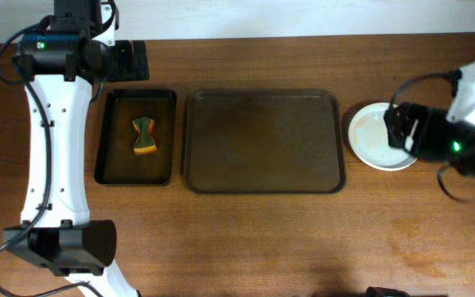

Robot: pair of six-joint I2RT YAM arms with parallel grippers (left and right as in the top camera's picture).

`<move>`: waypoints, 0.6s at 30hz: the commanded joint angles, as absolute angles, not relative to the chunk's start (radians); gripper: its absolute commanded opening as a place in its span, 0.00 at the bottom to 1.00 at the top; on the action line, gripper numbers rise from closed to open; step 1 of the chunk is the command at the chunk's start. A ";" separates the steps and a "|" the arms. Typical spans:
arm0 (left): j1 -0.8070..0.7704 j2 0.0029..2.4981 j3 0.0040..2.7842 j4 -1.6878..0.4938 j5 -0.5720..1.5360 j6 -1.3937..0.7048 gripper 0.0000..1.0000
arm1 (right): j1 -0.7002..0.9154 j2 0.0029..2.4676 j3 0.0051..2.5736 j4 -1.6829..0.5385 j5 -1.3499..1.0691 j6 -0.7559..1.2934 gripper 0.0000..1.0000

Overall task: Clean dirty plates on tray and stack at the side
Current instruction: 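Lift the last plate with the right gripper and stack it on the pile, then place the sponge back in the black tray with the left gripper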

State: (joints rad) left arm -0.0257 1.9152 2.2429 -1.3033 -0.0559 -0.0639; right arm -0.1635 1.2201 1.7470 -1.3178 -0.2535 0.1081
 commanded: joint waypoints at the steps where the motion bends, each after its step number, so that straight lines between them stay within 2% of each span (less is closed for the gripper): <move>1: -0.025 1.924 2.242 -1.308 -0.045 -0.066 1.00 | -0.157 1.114 1.762 -1.381 -0.258 0.105 0.98; 5: -0.025 1.924 2.242 -1.307 -0.045 -0.066 1.00 | -0.157 1.079 1.762 -1.486 -0.191 0.073 0.98; 8: -0.025 1.924 2.242 -1.307 -0.045 -0.066 1.00 | -0.157 1.079 1.760 -1.471 -0.196 -0.008 0.98; 9: -0.025 1.924 2.242 -1.308 -0.045 -0.066 1.00 | -0.156 1.065 1.734 -1.401 -0.199 -0.048 0.98; 12: -0.025 1.924 2.242 -1.308 -0.045 -0.066 1.00 | -0.081 0.828 1.388 -0.985 -0.187 -0.074 0.98; 16: -0.025 1.924 2.242 -1.307 -0.045 -0.066 1.00 | -0.063 0.402 0.609 -0.282 -0.211 -0.072 0.98; 18: -0.025 1.924 2.242 -1.308 -0.045 -0.066 1.00 | -0.031 0.241 0.362 -0.101 -0.178 -0.071 0.98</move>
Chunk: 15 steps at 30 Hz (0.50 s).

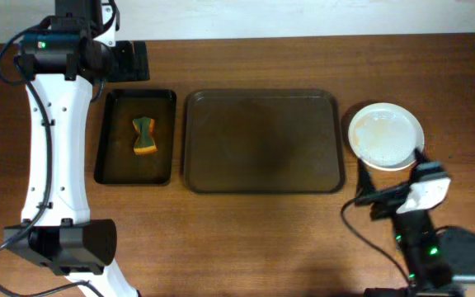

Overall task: Clean dirty plates on tray and stack at the side
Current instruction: 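Place the sponge back in the black tray with the left gripper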

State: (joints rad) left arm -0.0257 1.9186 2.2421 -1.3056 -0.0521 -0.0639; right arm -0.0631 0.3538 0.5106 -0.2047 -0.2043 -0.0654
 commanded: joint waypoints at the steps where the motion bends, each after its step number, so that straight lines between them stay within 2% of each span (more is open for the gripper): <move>1: -0.025 1.924 2.242 -1.308 -0.045 -0.066 1.00 | -0.022 0.189 0.276 -0.035 -0.168 -0.071 0.98; 4: -0.025 1.924 2.242 -1.308 -0.045 -0.066 1.00 | -0.004 0.082 0.079 0.133 -0.168 -0.070 0.98; 6: -0.025 1.924 2.242 -1.308 -0.045 -0.066 1.00 | 0.006 0.034 0.027 0.154 -0.168 -0.071 0.98; 9: -0.025 1.924 2.242 -1.308 -0.045 -0.066 1.00 | 0.009 0.003 0.006 0.070 -0.169 -0.071 0.98; 11: -0.025 1.924 2.242 -1.308 -0.045 -0.066 1.00 | 0.009 0.003 0.006 -0.061 -0.214 -0.070 0.98; 15: -0.025 1.924 2.242 -1.308 -0.045 -0.066 1.00 | 0.008 0.003 0.006 -0.058 -0.213 -0.071 0.98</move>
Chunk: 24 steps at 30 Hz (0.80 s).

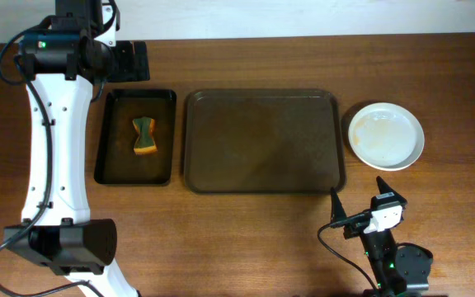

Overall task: Clean dirty plates on tray and stack at the side
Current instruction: 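Place the sponge back in the black tray with the left gripper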

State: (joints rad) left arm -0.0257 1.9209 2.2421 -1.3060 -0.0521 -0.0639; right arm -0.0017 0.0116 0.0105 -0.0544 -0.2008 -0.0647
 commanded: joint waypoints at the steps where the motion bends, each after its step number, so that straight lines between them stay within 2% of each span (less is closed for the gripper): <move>1: -0.025 1.924 2.242 -1.308 -0.045 -0.066 1.00 | 0.008 0.003 0.006 -0.058 -0.213 -0.071 0.98; 12: -0.025 1.922 2.242 -1.325 -0.056 -0.065 1.00 | 0.008 0.003 0.006 -0.057 -0.213 -0.071 0.98; 14: -0.025 1.852 2.214 -1.317 -0.093 -0.052 1.00 | 0.008 0.003 0.006 -0.057 -0.213 -0.071 0.98; 18: -0.023 1.502 1.718 -0.793 -0.017 0.002 1.00 | 0.008 0.003 0.006 -0.057 -0.213 -0.071 0.98; 20: -0.022 1.339 1.477 -0.674 -0.018 0.032 1.00 | 0.008 0.003 0.006 -0.057 -0.213 -0.071 0.98; 24: -0.021 0.838 0.820 -0.267 -0.014 0.043 1.00 | 0.008 0.003 0.006 -0.057 -0.213 -0.071 0.98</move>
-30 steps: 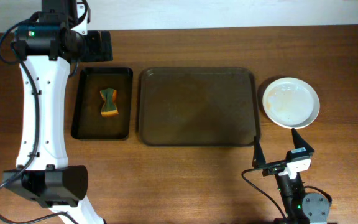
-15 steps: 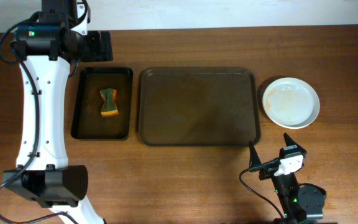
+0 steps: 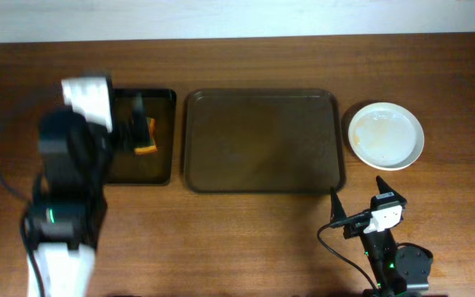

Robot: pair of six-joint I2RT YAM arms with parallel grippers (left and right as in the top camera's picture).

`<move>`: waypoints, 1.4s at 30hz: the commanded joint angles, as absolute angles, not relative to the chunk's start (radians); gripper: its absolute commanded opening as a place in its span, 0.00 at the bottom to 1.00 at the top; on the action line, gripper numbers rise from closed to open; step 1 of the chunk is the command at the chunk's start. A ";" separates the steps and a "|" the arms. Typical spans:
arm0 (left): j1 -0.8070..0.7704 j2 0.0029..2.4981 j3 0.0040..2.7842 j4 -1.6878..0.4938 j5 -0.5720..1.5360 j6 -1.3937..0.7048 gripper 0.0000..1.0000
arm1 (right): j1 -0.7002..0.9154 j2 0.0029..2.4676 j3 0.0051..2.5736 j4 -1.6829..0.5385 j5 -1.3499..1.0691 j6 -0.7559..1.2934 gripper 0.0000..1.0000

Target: Clean dirty plates on tray and stack at the side

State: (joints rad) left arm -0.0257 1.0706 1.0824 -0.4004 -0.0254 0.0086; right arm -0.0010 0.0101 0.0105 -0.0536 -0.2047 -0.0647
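A white plate (image 3: 386, 136) lies on the table just right of the large brown tray (image 3: 262, 177), which holds nothing. My right gripper (image 3: 345, 218) is folded low near the front edge, below the tray's right corner and well apart from the plate; its fingers look spread with nothing between them. My left arm is motion-blurred over the left side of the small black tray (image 3: 159, 169). The left gripper (image 3: 136, 120) hangs above the orange-green sponge (image 3: 147, 136), partly hiding it. The blur hides how its fingers stand.
The small black tray sits left of the large tray, almost touching it. The left arm's white and black body covers the table from the small tray down to the front left edge. Bare wood lies behind and in front of both trays.
The left arm has moved from the far left corner to over the small black tray, its gripper now above the sponge. The right arm, the plate and both trays are unchanged.
First my right gripper was over the white plate beside the large tray, while the left arm stood at the back left. Then the right arm was clear of the plate, and later folded near the front edge. Now the left arm is over the sponge tray.
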 commanded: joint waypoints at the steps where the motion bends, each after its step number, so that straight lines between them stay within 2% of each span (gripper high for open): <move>1: -0.016 0.654 0.615 -0.154 0.001 0.073 1.00 | 0.008 0.003 0.006 -0.057 -0.213 -0.071 0.98; 3: -0.001 0.410 0.380 -0.072 0.064 0.159 1.00 | 0.008 0.004 0.006 -0.057 -0.213 -0.071 0.98; 6: 0.032 0.155 0.175 -0.060 0.117 0.212 1.00 | 0.008 0.003 0.006 -0.057 -0.213 -0.071 0.98; 10: 0.036 0.019 0.037 -0.061 0.092 0.298 1.00 | 0.008 0.003 0.006 -0.057 -0.213 -0.071 0.99; 13: 0.036 0.007 0.008 -0.082 0.006 0.297 1.00 | 0.008 0.003 0.006 -0.057 -0.213 -0.071 0.98; 42: 0.036 0.006 0.009 -0.082 0.004 0.297 1.00 | 0.008 0.004 0.006 -0.057 -0.213 -0.071 0.98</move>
